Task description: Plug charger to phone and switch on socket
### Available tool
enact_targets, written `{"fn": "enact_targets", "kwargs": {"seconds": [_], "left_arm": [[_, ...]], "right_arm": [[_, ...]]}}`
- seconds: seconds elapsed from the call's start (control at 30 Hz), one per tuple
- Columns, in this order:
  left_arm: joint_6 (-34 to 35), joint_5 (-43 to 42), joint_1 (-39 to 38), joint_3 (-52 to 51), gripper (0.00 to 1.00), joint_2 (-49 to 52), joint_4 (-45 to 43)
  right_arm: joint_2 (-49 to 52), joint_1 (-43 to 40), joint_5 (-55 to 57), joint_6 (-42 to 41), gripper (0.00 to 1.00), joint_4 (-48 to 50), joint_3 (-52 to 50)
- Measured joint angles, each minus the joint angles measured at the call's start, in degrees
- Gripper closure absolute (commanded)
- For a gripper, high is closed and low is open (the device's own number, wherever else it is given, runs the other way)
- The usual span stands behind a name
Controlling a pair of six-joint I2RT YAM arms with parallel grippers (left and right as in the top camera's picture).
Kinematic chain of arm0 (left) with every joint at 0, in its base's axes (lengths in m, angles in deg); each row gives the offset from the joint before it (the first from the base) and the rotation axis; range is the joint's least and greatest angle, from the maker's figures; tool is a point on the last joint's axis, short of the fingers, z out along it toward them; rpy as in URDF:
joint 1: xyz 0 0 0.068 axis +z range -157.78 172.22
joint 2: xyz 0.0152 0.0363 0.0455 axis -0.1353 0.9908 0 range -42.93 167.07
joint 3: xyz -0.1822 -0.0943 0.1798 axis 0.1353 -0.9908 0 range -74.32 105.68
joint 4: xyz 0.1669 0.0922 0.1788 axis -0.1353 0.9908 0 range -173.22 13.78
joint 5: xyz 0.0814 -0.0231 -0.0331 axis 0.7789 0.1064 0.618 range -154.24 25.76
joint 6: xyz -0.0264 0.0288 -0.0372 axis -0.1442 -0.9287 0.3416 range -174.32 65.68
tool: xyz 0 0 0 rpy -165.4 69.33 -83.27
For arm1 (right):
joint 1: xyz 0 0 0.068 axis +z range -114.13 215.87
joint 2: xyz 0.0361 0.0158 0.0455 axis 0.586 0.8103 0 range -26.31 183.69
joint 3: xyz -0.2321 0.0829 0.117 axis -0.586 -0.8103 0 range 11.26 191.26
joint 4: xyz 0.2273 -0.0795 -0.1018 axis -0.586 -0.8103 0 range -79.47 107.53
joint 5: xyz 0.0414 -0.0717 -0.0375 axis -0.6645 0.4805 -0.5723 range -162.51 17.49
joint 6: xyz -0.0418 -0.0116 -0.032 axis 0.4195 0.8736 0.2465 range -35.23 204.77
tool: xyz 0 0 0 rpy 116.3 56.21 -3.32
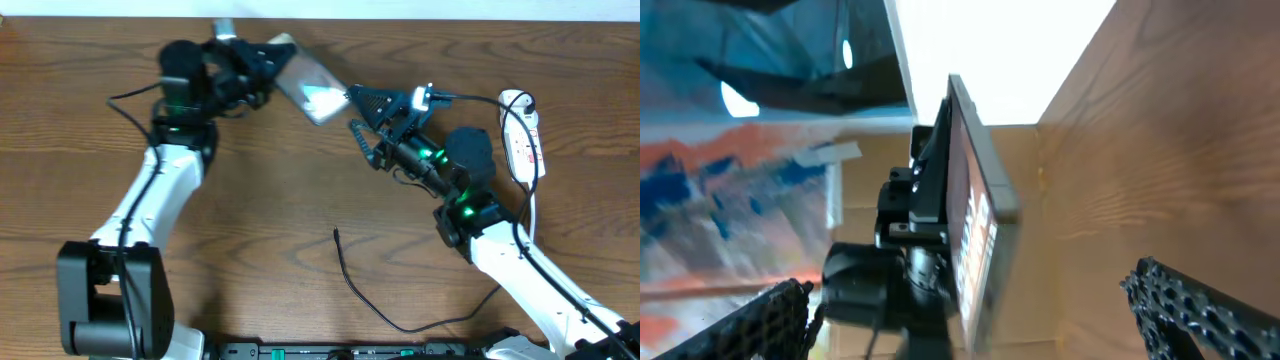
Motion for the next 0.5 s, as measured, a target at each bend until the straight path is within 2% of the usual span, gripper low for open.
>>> {"fn": "enact_targets", "kwargs": {"seconds": [0.17,0.27,0.4,0.5], "left_arm": [[-0.4,-6.5,8.6,0.0,0.93,0.0,0.0],[-0.8,-11.5,13.5,0.0,0.92,0.0,0.0],[-2.0,-17.6,18.2,0.0,0.93,0.0,0.0],[-3.4,-21.8,20.7,0.0,0.93,0.0,-0.1]], "right_arm": [[0.0,-2.0,-5.8,11.6,0.01,-0.5,0.0],[0.0,-1.7,-8.2,18.0,0.01,-5.4,0.3],[0.0,-0.7,-8.5,26.3,0.01,-19.9,2.8],[0.6,1.2,-6.0,34.6,0.01,-41.5,10.2]]}}
